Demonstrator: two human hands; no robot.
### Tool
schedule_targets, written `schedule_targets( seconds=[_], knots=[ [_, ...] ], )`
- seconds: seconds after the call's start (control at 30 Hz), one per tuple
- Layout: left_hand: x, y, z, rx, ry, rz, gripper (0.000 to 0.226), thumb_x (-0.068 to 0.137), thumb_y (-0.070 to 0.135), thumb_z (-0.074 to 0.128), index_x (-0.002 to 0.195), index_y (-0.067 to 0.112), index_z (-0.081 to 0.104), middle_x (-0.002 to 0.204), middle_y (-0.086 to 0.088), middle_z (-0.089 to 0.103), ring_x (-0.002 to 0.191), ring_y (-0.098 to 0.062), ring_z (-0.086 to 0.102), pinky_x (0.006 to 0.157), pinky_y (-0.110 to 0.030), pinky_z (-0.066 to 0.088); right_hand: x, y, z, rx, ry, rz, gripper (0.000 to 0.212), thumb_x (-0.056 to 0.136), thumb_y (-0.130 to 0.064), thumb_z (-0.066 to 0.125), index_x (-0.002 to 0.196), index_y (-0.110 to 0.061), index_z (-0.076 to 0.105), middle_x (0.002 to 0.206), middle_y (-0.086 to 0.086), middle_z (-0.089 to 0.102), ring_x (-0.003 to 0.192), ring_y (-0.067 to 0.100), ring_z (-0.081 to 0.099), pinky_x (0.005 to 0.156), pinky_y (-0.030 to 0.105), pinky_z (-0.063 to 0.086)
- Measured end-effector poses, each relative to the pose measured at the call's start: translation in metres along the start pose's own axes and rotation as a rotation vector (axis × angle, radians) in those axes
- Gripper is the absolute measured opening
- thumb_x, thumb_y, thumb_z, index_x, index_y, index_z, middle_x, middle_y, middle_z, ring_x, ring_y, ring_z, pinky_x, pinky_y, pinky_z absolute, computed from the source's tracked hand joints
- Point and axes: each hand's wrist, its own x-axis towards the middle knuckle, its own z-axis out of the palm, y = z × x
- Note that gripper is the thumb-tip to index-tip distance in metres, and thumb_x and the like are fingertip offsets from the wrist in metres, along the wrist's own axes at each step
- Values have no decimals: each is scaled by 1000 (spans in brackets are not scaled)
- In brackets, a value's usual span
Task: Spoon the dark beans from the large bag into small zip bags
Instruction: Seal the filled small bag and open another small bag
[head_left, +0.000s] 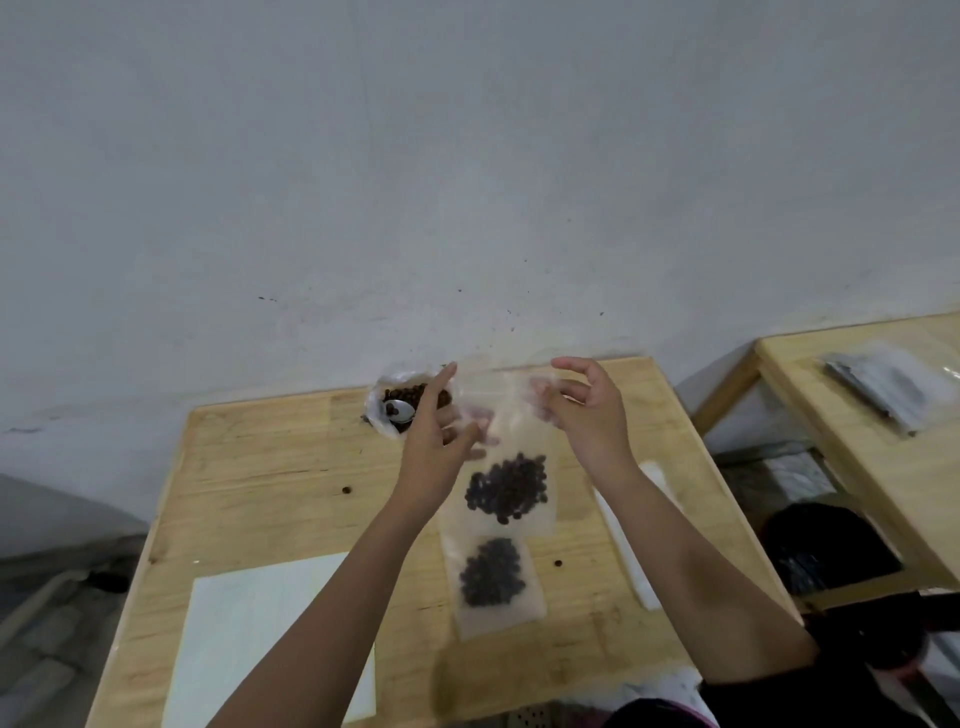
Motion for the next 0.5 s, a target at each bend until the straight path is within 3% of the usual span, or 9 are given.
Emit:
schedule_targets(
  seconds=[0.1, 0.3, 0.4, 0.5],
  knots=[
    [-5, -22, -2, -86, 117, -83, 56, 88, 1, 60, 135, 25, 40, 83, -2, 65, 73, -14, 68, 61, -28, 57, -12, 31, 6, -110, 8, 56, 36, 82, -14, 70, 110, -27, 52, 104, 3, 60, 90, 19, 64, 71, 34, 58],
    [-33, -84, -9, 121, 162, -259, 51, 88, 9, 62, 135, 21, 45, 89, -6, 67, 68, -14, 68, 70, -43, 58, -37, 100, 10, -283, 9, 178, 39, 78, -14, 75, 104, -22, 47, 96, -5, 57, 93, 23, 63, 76, 47, 57],
    [-44, -101, -9, 203, 171, -291, 56, 89, 6, 60, 138, 23, 40, 97, -4, 65, 72, -11, 66, 71, -40, 56, -40, 117, 13, -360, 7, 164, 32, 78, -15, 75, 101, -20, 52, 91, -8, 57, 92, 19, 62, 78, 42, 56],
    [-46, -112, -10, 253, 162, -296, 63, 88, 4, 60, 143, 20, 33, 102, -7, 61, 76, -18, 63, 68, -25, 52, -35, 126, 17, -437, -16, 131, 29, 80, -15, 73, 103, -18, 55, 93, -5, 59, 89, 15, 61, 75, 28, 55]
  ],
)
